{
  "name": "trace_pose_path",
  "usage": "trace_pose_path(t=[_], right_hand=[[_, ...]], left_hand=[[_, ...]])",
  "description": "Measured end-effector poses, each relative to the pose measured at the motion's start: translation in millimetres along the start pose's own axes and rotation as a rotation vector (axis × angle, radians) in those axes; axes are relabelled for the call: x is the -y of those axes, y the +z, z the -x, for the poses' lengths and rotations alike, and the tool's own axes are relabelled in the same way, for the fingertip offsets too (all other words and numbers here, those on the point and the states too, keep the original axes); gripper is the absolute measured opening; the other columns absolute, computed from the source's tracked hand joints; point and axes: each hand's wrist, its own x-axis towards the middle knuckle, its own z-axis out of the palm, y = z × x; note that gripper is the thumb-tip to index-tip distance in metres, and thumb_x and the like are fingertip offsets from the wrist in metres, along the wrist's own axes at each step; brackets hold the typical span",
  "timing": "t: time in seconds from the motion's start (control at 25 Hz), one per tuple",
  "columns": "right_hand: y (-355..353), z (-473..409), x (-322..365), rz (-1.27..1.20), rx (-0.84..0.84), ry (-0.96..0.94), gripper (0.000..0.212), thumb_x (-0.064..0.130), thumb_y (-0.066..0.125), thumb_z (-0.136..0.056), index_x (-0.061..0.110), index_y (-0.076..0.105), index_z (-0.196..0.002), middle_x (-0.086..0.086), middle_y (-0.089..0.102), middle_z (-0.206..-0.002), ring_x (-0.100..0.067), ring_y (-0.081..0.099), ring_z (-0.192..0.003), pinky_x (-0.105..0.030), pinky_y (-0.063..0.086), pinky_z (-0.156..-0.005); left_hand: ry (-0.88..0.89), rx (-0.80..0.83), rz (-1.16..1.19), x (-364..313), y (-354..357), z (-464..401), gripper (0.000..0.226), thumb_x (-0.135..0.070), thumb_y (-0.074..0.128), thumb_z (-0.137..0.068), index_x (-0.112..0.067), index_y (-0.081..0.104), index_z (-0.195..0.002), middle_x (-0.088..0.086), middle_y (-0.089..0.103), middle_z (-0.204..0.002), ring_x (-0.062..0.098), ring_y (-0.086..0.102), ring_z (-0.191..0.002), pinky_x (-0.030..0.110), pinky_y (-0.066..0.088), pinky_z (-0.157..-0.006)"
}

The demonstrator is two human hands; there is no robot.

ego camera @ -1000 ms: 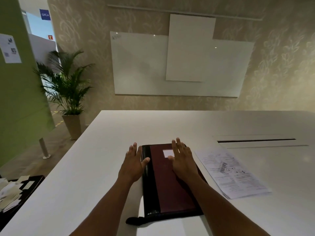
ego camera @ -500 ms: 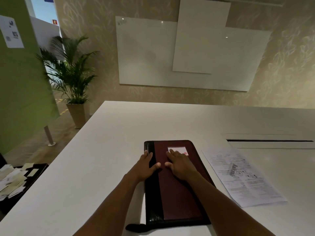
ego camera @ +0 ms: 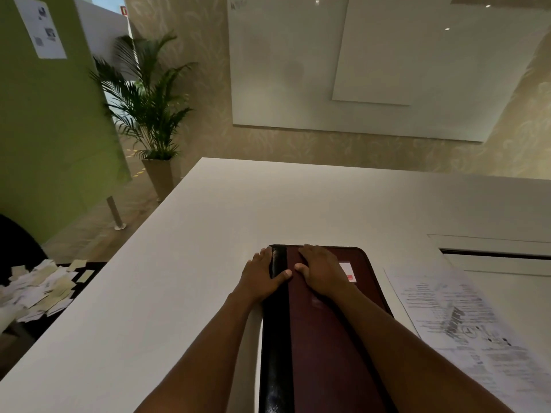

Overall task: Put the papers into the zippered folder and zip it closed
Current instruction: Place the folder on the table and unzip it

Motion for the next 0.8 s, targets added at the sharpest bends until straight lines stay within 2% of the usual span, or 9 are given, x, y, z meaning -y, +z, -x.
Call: trace_pose_path(t=[0.12,0.28,0.44,0.56,0.64,0.68,0.72,0.8], right_hand=[[1.5,-20.2,-1.1,-0.009,0.01,0.034,0.044,0.04,0.053,-0.094,0.012,0.057,-0.128,-0.009,0.061,-0.129,-0.03,0.055,-0.119,-0.043,0.043,-0.099],[5.0,-48.5,-1.6,0.015,0.069,0.117,0.038,0.044,0.049,-0.095,0.016,0.061,-0.117,-0.009,0.064,-0.116,-0.031,0.056,-0.11,-0.043,0.042,-0.092],[4.6,-79.7,-1.9,-0.111,0.121,0.232,0.037,0.045,0.052,-0.093,0.013,0.07,-0.087,-0.007,0.069,-0.096,-0.029,0.059,-0.1,-0.041,0.049,-0.089],[7.0,-101.6,1.4,-0.174,0.213,0.275,0.045,0.047,0.056,-0.089,0.013,0.052,-0.059,-0.003,0.055,-0.065,-0.026,0.057,-0.078,-0.034,0.047,-0.068],[9.5,-113.7,6.0,-0.216,0.253,0.306,0.047,0.048,0.061,-0.086,0.013,0.048,-0.057,-0.001,0.053,-0.06,-0.021,0.055,-0.066,-0.029,0.039,-0.056],[10.6,-118.9,7.9,-0.241,0.264,0.325,0.046,0.047,0.065,-0.083,0.013,0.049,-0.057,-0.001,0.054,-0.06,-0.018,0.054,-0.062,-0.028,0.037,-0.053],[11.8,-123.8,10.2,-0.257,0.277,0.347,0.043,0.046,0.068,-0.08,0.013,0.051,-0.059,-0.001,0.056,-0.061,-0.017,0.054,-0.06,-0.027,0.038,-0.053],[14.4,-131.6,15.2,-0.246,0.296,0.399,0.036,0.042,0.074,-0.073,0.011,0.056,-0.066,-0.002,0.06,-0.067,-0.016,0.057,-0.061,-0.026,0.04,-0.051]], left_hand=[[-0.027,-0.024,-0.027,4.8,-2.0,-10.5,0.082,-0.068,0.05,-0.085,-0.016,0.034,-0.146,0.008,0.05,-0.136,0.026,0.048,-0.123,0.044,0.038,-0.105],[-0.073,-0.086,-0.069,8.8,1.3,-15.0,0.085,-0.071,0.048,-0.083,-0.016,0.032,-0.146,0.007,0.051,-0.13,0.027,0.049,-0.118,0.042,0.041,-0.102],[-0.053,-0.153,-0.095,8.0,2.9,-10.3,0.084,-0.075,0.043,-0.081,-0.019,0.036,-0.142,0.004,0.052,-0.126,0.026,0.051,-0.113,0.04,0.044,-0.096],[-0.057,-0.171,-0.102,6.1,4.7,-8.8,0.083,-0.075,0.04,-0.081,-0.02,0.035,-0.143,0.003,0.051,-0.131,0.026,0.049,-0.12,0.04,0.043,-0.101],[-0.062,-0.141,-0.103,8.2,7.0,-9.2,0.088,-0.075,0.037,-0.083,-0.018,0.029,-0.149,0.005,0.041,-0.149,0.027,0.037,-0.137,0.043,0.033,-0.113],[-0.07,-0.122,-0.104,9.3,8.2,-9.2,0.091,-0.076,0.035,-0.083,-0.017,0.025,-0.152,0.006,0.029,-0.158,0.027,0.027,-0.145,0.043,0.025,-0.118],[-0.08,-0.111,-0.106,10.4,9.3,-9.4,0.094,-0.077,0.033,-0.083,-0.017,0.021,-0.154,0.007,0.017,-0.163,0.025,0.017,-0.15,0.043,0.018,-0.122],[-0.091,-0.103,-0.111,11.6,10.4,-10.3,0.097,-0.078,0.03,-0.083,-0.015,0.016,-0.156,0.008,0.007,-0.165,0.023,0.009,-0.152,0.041,0.01,-0.123]])
